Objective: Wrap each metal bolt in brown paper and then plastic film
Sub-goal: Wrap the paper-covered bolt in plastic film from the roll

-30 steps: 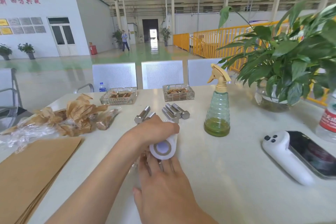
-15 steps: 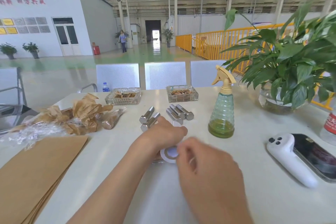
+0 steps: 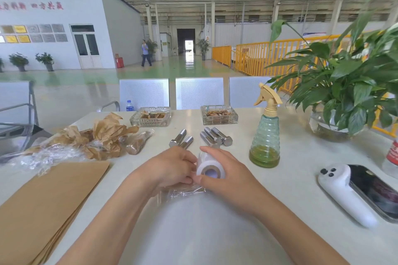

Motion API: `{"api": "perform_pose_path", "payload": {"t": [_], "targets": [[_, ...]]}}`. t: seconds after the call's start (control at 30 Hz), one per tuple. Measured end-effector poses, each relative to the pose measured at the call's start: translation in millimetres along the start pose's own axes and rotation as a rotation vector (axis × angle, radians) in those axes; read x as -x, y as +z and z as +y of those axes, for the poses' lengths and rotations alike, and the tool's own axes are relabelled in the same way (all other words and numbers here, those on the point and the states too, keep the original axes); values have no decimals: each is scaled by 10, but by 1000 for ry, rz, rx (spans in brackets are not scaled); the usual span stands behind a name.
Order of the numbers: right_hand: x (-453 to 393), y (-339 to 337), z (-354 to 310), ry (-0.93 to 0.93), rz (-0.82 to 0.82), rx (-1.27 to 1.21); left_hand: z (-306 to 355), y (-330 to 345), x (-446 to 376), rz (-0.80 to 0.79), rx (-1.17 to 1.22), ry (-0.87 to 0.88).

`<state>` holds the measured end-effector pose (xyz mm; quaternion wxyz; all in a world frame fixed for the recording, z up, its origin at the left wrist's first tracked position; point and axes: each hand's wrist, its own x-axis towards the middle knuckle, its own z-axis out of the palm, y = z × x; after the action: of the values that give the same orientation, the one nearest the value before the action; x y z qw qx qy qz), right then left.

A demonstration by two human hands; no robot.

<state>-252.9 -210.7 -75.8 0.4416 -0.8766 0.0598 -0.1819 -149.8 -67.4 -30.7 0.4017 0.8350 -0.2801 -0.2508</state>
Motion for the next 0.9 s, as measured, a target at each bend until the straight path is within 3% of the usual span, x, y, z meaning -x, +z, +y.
{"api": "perform_pose_path", "payload": {"t": [0.07, 0.23, 0.33, 0.4, 0.57, 0.77, 0.9], "targets": [[6, 8, 52, -12, 18, 31, -36, -4, 9, 11, -109, 41], [13, -76, 103, -106, 22, 35, -41, 58, -50, 222, -538, 126], [44, -152, 68, -81, -36, -3, -146, 90, -51, 288, -597, 215], [89, -168, 27, -83, 9, 101, -207, 87, -23, 305, -577, 288], [254, -7, -174, -231, 189, 544, -276, -20, 69, 165, -642, 425], [360, -4, -153, -271, 387, 722, -365, -59, 99, 118, -775, 483], [472, -57, -74, -193, 319, 775, -373, -216, 101, -47, -634, 381]]}}
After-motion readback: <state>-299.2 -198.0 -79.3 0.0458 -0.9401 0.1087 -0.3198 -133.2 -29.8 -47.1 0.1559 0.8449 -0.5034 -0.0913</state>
